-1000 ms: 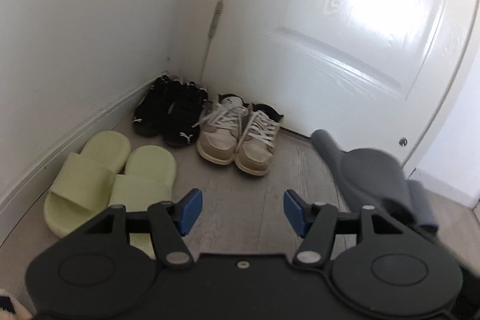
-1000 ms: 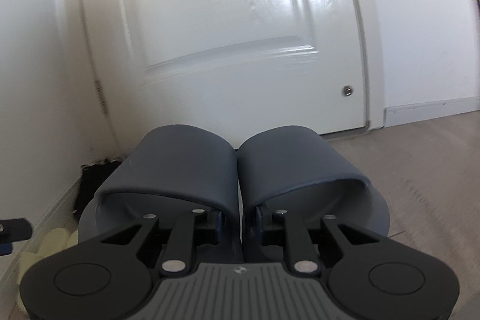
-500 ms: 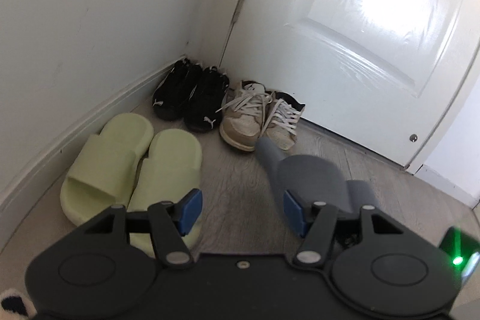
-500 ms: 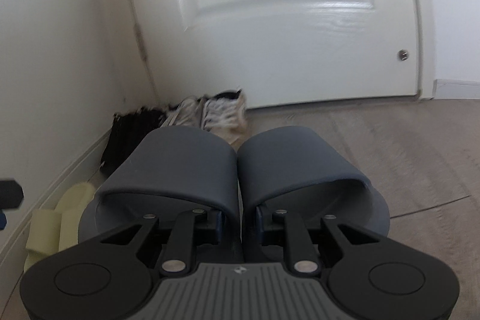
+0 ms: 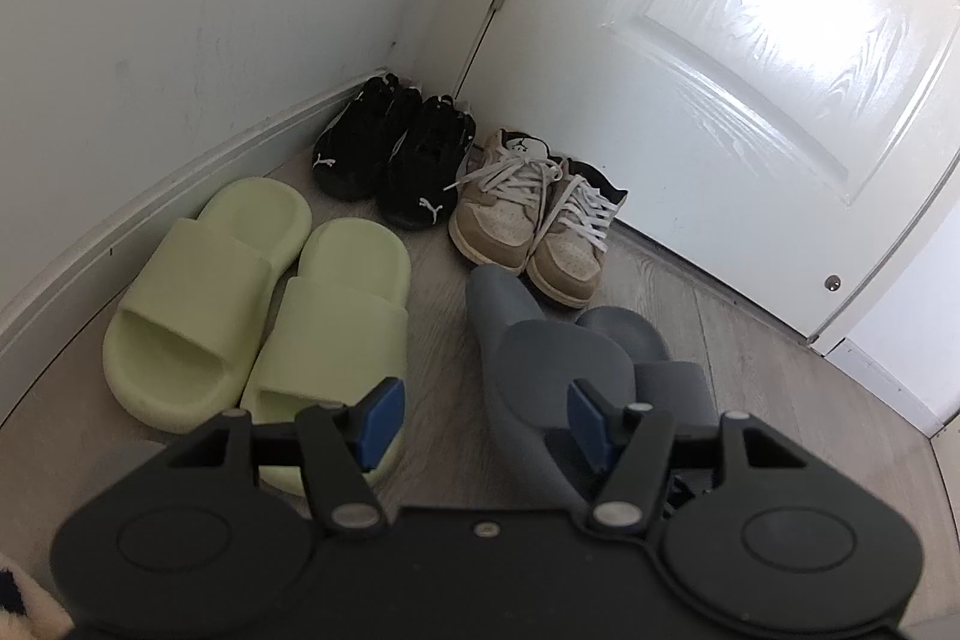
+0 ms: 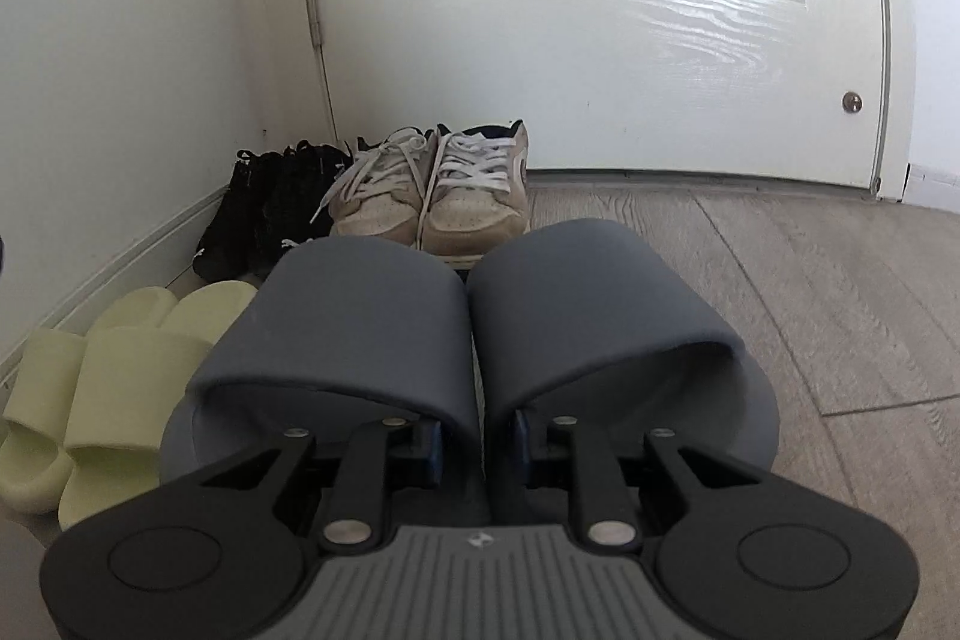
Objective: Organize scattered shoes
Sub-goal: 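Carry the dark grey slides with the right gripper toward the green slides, then lower the dark grey slides beside the green slides with the right gripper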
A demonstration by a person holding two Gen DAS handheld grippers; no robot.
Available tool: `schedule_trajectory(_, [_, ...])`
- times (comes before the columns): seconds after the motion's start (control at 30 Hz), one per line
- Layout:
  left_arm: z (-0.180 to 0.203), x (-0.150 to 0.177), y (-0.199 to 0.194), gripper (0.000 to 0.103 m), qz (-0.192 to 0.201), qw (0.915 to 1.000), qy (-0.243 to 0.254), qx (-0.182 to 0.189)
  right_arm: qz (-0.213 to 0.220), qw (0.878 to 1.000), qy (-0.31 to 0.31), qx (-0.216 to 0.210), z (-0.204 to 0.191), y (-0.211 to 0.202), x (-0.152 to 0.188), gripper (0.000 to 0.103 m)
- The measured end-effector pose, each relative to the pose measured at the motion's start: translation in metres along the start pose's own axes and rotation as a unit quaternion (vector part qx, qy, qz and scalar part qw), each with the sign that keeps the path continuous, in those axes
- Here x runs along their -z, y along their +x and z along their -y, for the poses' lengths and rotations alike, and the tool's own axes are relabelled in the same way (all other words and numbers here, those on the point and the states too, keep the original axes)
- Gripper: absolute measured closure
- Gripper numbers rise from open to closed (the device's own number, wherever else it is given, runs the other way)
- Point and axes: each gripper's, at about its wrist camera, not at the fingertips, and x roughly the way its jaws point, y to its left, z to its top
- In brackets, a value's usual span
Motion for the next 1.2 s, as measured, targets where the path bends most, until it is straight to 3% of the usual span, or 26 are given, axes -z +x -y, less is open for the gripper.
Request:
schedule_trajectory(0.4, [0.003,0.001,0.010,0.042,-0.016,0.9998,0.007,0.006,0.005,0.999,-0.043,0.024,-0.017,0.012,0.017,0.066])
schedule_trajectory(0.53, [0.001,0.000,0.011,0.042,-0.018,0.9998,0.003,0.006,0.007,0.997,-0.070,0.031,-0.024,0.015,0.023,0.065])
schedule_trajectory(1.07, [0.002,0.000,0.016,0.042,-0.025,0.9997,0.003,0.005,0.007,0.997,-0.074,0.038,-0.023,0.008,0.028,0.063])
schedule_trajectory(1.1, [0.002,0.000,0.017,0.042,-0.025,0.9997,0.002,0.005,0.007,0.996,-0.074,0.038,-0.023,0.007,0.028,0.061])
schedule_trajectory(1.2, [0.002,0.000,0.017,0.042,-0.026,0.9997,-0.001,0.005,0.001,0.997,-0.071,0.038,-0.020,0.007,0.026,0.040])
